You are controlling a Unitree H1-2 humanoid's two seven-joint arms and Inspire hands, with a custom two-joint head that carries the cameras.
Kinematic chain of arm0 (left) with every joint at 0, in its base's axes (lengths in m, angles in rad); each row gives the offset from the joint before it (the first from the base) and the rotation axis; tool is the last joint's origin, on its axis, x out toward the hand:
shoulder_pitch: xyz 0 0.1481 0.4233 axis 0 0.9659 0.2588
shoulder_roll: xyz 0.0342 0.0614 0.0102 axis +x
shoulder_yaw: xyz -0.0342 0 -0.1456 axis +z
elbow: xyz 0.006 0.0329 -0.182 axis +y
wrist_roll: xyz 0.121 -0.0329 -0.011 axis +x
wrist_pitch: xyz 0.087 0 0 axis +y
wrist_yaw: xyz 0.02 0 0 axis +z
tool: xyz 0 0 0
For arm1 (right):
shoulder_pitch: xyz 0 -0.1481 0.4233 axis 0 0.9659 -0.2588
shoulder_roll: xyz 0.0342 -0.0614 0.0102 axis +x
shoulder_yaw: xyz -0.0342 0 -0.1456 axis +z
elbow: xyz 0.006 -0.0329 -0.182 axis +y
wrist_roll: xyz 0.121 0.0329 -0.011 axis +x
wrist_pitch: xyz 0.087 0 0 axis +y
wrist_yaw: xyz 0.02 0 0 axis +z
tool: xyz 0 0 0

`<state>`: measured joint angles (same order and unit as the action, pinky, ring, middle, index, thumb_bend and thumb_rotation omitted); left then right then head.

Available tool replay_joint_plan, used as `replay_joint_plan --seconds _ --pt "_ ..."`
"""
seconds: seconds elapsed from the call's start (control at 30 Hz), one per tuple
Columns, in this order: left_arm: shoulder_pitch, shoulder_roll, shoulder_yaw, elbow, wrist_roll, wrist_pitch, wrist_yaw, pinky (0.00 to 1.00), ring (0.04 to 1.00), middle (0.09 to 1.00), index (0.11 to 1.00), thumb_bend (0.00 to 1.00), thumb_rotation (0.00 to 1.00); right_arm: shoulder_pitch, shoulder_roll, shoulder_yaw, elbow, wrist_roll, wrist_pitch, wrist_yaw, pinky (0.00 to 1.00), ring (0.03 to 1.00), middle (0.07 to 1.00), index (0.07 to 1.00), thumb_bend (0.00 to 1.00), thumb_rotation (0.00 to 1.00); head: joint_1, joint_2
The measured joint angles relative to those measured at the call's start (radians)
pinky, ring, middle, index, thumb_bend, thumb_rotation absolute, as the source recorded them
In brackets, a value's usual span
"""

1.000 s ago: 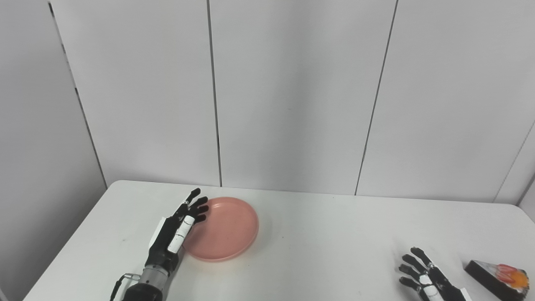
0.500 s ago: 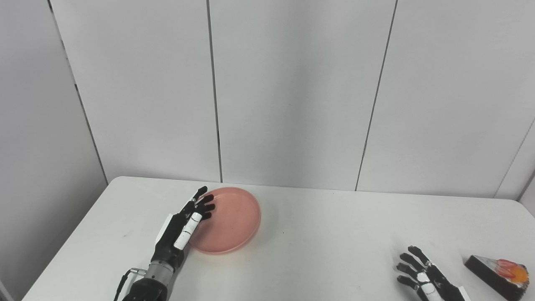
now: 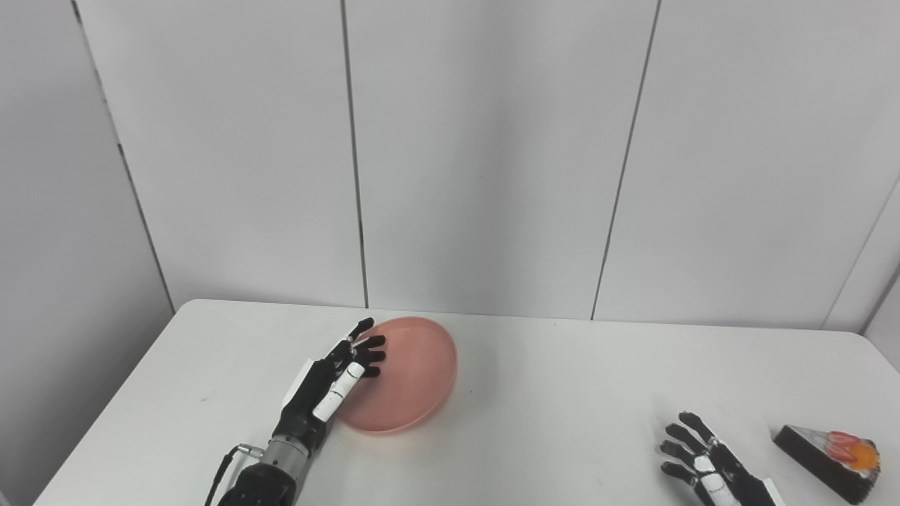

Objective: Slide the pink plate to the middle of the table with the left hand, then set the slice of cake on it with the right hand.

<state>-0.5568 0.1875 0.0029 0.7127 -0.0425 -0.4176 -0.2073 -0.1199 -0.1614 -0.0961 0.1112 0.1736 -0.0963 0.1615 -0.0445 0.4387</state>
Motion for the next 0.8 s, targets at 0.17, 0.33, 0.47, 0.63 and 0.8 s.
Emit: replay_joint_plan --seconds 0.17,0.33,0.47,0.63,0.8 --pt "0.0 -0.007 -0.012 -0.001 0.002 -0.003 -0.005 0.79 0.831 0.873 0.899 0.82 0.86 0.008 0.007 0.002 -0.012 -0.001 0.004 -0.002 0.77 0.813 0.848 0.883 0.9 0.77 -0.003 0.003" --pt "0.0 -0.008 -0.026 -0.002 0.022 -0.014 -0.005 0.78 0.824 0.868 0.902 0.83 0.88 0.011 0.007 0.004 -0.016 -0.005 0.004 -0.007 0.77 0.816 0.848 0.884 0.89 0.76 -0.003 0.006" --pt "0.0 -0.011 -0.029 -0.001 0.032 -0.019 -0.005 0.77 0.815 0.86 0.901 0.83 0.87 0.012 0.007 0.004 -0.017 -0.004 0.005 -0.007 0.77 0.813 0.848 0.883 0.89 0.76 -0.003 0.006" --pt "-0.003 -0.016 -0.032 0.005 0.038 -0.033 -0.006 0.76 0.815 0.853 0.903 0.84 0.87 0.014 0.007 0.004 -0.02 -0.004 0.007 -0.008 0.77 0.818 0.853 0.885 0.9 0.76 -0.005 0.008" --pt "-0.006 -0.028 -0.042 0.005 0.039 -0.035 -0.007 0.77 0.812 0.862 0.905 0.81 0.86 0.017 0.009 0.005 -0.025 -0.004 0.009 -0.009 0.78 0.817 0.851 0.884 0.9 0.76 -0.014 0.009"
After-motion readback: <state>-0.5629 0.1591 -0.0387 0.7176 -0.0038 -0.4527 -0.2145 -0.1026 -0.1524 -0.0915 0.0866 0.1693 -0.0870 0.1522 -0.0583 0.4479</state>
